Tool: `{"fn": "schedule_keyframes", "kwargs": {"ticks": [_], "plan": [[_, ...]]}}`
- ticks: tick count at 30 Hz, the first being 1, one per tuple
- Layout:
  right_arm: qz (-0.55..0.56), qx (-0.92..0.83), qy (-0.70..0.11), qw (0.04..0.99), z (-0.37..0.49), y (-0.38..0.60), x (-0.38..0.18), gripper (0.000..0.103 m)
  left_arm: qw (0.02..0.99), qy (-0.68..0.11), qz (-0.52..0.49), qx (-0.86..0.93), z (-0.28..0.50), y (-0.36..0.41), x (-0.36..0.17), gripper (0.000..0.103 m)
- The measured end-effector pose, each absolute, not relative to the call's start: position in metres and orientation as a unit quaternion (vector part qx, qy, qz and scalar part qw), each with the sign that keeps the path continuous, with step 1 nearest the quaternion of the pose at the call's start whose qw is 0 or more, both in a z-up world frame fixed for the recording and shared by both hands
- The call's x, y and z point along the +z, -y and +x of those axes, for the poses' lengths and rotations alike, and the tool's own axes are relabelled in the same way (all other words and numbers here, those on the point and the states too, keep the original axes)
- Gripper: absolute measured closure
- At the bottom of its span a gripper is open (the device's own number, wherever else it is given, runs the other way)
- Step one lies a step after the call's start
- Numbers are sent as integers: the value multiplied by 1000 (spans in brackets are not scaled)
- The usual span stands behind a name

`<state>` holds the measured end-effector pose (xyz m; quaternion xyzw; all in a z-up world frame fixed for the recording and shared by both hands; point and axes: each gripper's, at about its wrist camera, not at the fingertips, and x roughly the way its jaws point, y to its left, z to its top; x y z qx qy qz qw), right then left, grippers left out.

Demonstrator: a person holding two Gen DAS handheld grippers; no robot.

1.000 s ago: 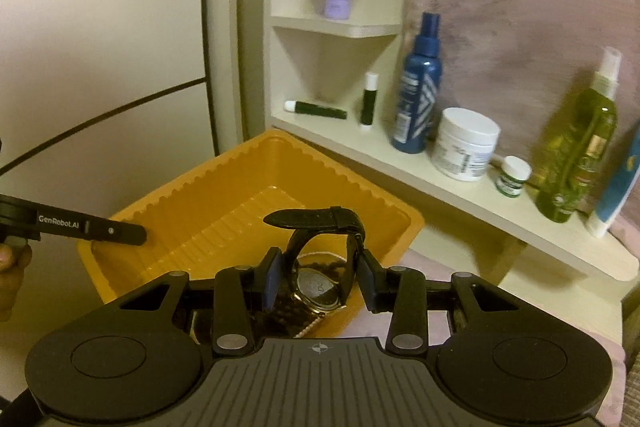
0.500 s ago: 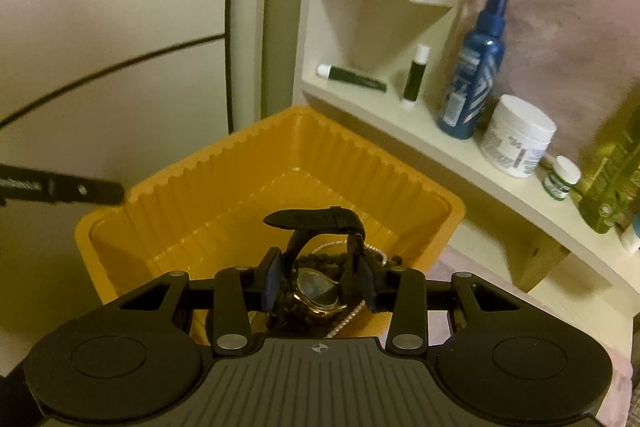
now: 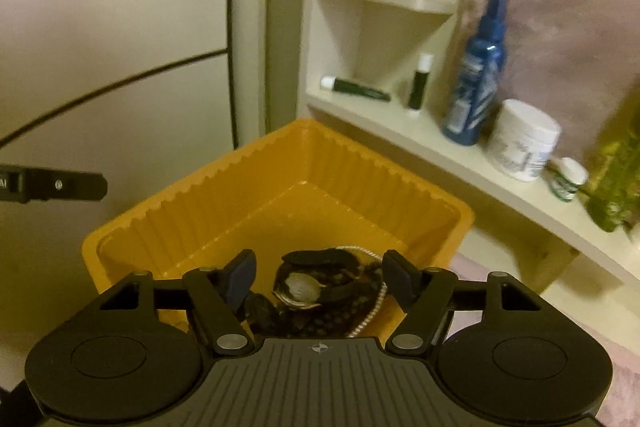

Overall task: Organize jewelry
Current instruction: 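Open the right gripper to drop the watch into the tray, then lower the orange tray flat onto the bed and open the left gripper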

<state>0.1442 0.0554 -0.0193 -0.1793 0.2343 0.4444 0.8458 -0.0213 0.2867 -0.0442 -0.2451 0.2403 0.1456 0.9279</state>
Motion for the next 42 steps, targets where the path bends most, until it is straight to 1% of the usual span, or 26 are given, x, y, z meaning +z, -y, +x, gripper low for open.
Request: {"fn": "schedule_keyframes", "kwargs": {"ticks": [1, 3, 5, 11, 17, 27, 35, 42], "plan": [[-171, 440, -229, 851, 144, -48, -15, 33, 929, -239, -240, 146, -22, -284, -42, 34], [-150, 429, -224, 862, 144, -30, -9, 30, 932, -237, -229, 150, -25, -278, -38, 19], [-122, 412, -229, 874, 145, -8, -7, 28, 935, -234, -219, 151, -26, -270, -34, 12], [-31, 365, -273, 890, 137, 52, -12, 25, 945, -235, -176, 146, -34, -238, -24, 1], [32, 319, -312, 894, 122, 101, -20, 23, 952, -243, -148, 111, -41, -203, -20, 1], [97, 251, -363, 892, 93, 157, -32, 22, 946, -294, -110, 84, -41, -160, -13, 1], [74, 223, -368, 900, 67, 171, -28, 22, 936, -328, -96, 88, -39, -138, -15, 1], [40, 231, -370, 899, 48, 164, -28, 21, 925, -359, -91, 86, -38, -117, -23, 1]]}}
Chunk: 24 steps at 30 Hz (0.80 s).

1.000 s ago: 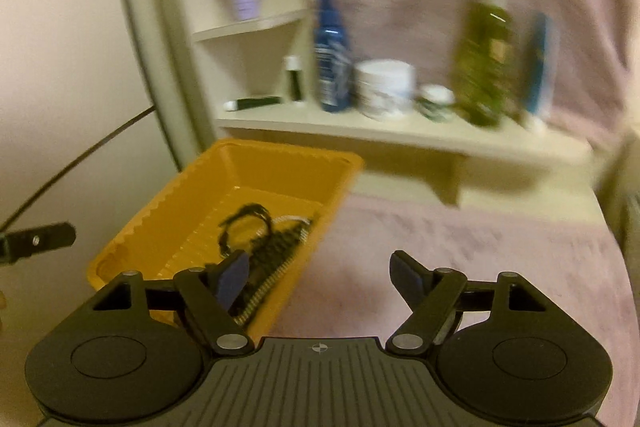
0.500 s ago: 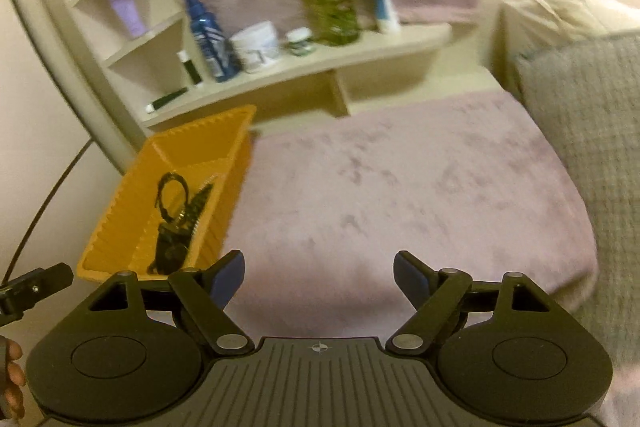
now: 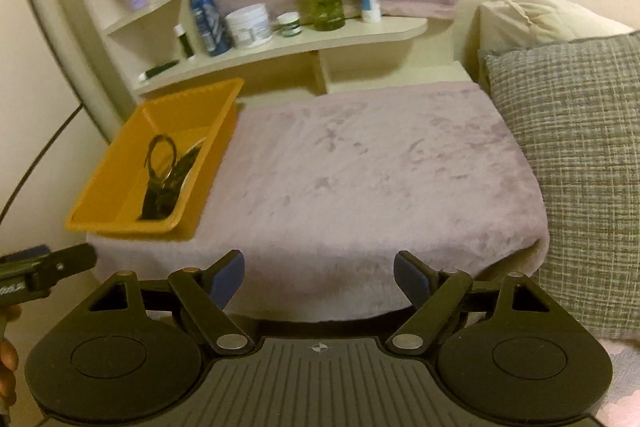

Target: Organize jewelry

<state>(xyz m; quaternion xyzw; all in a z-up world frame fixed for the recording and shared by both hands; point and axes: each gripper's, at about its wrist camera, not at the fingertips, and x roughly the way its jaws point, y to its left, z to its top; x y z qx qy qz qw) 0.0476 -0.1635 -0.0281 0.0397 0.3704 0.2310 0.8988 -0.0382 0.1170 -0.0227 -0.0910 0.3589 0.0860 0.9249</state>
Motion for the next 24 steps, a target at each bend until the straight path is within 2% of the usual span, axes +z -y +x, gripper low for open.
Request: {"fn": "schedule_keyframes", "kwargs": {"ticks": [11, 24], "plan": [[4, 252, -373, 893, 38, 151, -35, 21, 916, -385, -53, 104, -42, -88, -32, 1], [-12, 254, -377, 891, 35, 146, -38, 22, 917, -381, -55, 105, -44, -86, -34, 1]]}}
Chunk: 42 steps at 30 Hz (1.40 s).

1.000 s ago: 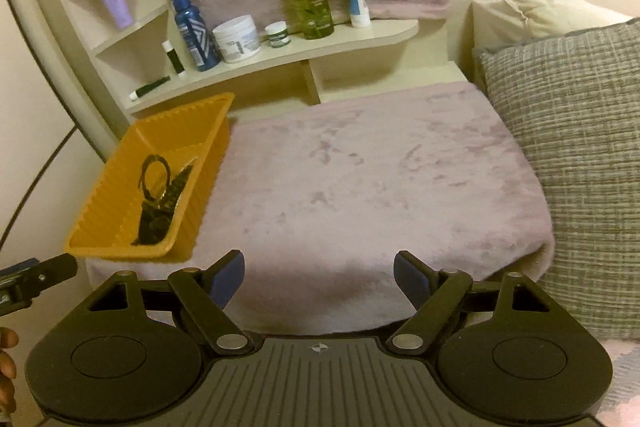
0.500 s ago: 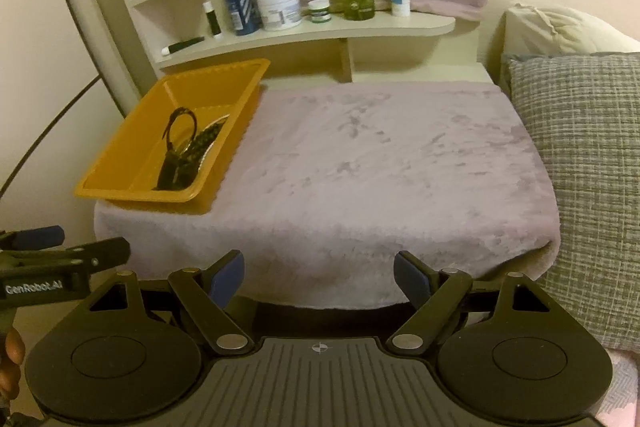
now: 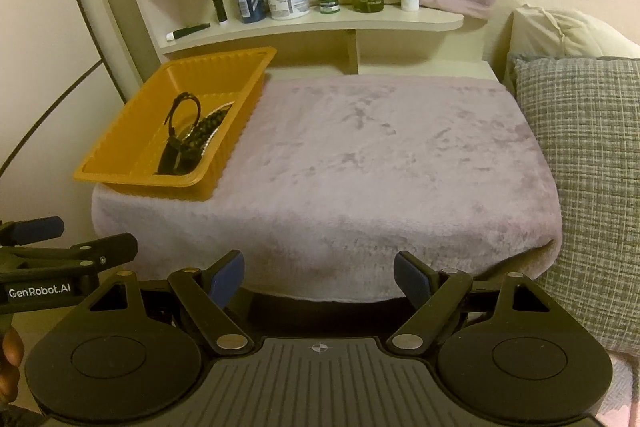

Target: Organize jewelry

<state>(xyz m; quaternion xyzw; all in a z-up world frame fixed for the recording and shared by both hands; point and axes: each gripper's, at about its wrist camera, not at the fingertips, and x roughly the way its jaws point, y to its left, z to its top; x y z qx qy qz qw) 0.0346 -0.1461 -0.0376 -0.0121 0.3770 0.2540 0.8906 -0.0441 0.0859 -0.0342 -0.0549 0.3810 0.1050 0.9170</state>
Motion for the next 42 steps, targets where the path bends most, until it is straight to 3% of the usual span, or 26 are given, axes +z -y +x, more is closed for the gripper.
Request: {"fn": "schedule_keyframes", "kwargs": {"ticks": [42], "plan": [[-15, 256, -376, 890, 32, 146, -38, 21, 921, -372, -59, 102, -46, -85, -32, 1]]}}
